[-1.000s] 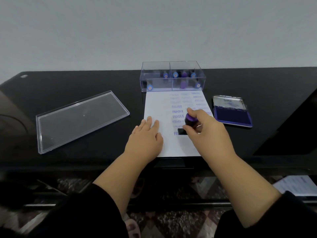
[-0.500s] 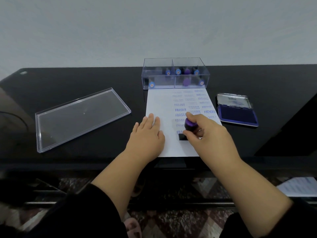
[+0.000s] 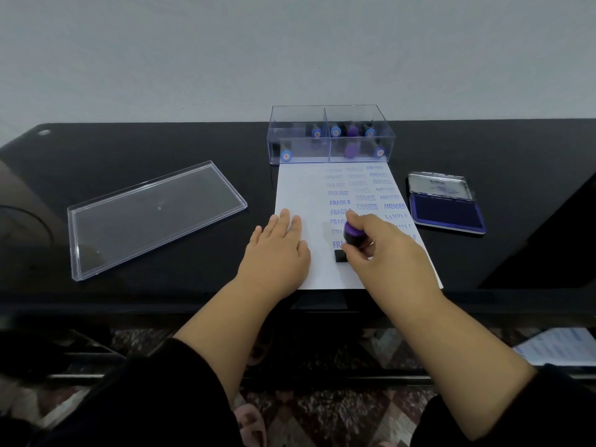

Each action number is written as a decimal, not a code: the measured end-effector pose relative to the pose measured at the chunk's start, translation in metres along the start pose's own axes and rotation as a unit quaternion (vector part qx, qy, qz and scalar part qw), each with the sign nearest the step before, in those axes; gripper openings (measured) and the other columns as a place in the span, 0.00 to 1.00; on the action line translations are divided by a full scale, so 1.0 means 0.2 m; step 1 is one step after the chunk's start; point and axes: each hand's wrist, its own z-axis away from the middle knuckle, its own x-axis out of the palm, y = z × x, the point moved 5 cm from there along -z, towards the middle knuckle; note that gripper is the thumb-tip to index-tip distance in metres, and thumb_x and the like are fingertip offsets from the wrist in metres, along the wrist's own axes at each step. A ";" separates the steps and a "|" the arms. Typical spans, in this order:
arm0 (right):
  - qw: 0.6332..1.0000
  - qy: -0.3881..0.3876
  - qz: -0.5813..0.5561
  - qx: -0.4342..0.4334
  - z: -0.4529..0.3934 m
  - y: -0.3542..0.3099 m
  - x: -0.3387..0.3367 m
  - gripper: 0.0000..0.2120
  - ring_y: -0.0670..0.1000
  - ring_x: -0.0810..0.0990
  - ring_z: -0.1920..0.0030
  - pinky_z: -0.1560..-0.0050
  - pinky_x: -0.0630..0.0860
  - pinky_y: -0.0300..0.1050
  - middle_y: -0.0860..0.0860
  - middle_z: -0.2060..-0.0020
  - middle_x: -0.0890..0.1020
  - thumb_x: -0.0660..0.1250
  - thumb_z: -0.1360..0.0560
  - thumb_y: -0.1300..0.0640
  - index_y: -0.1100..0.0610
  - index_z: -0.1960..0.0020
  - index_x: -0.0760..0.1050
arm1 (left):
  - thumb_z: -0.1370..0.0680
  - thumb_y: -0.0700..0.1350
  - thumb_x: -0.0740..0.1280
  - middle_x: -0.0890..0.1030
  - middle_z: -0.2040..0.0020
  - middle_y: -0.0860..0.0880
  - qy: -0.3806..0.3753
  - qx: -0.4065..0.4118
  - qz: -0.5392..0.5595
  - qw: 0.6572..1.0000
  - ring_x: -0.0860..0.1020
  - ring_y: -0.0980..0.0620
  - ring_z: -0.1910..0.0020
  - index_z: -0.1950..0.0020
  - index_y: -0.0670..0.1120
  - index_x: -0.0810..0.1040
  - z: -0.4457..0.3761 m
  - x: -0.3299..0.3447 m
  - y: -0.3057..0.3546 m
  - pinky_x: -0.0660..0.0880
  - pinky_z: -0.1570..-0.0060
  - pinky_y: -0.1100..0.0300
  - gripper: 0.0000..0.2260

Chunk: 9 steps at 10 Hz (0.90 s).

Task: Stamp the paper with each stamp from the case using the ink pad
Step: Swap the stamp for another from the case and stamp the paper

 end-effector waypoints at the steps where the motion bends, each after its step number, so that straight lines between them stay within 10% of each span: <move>1: 1.000 0.001 0.001 0.002 0.00 0.00 0.00 0.18 0.45 0.76 0.51 0.48 0.70 0.36 0.42 0.45 0.79 0.66 0.24 0.56 0.46 0.35 0.72 | 0.17 0.47 0.45 0.43 0.21 0.49 0.003 -0.001 0.001 1.000 0.43 0.51 0.23 0.22 0.47 0.46 0.00 0.00 0.00 0.39 0.26 0.54 0.23; 5: 1.000 -0.005 0.002 0.007 0.00 0.00 0.01 0.18 0.47 0.77 0.50 0.50 0.72 0.41 0.43 0.47 0.78 0.65 0.23 0.55 0.45 0.34 0.71 | 0.17 0.48 0.45 0.43 0.21 0.49 0.006 -0.002 0.000 1.000 0.43 0.52 0.23 0.22 0.48 0.46 0.00 0.00 0.00 0.40 0.26 0.55 0.23; 9: 0.974 0.114 -0.187 0.059 -0.05 0.14 -0.17 0.16 0.31 0.75 0.66 0.62 0.68 0.21 0.37 0.61 0.77 0.70 0.27 0.58 0.46 0.42 0.74 | 0.17 0.47 0.46 0.44 0.21 0.50 0.018 0.001 0.009 1.000 0.44 0.52 0.23 0.22 0.48 0.48 0.01 0.00 0.00 0.41 0.26 0.55 0.23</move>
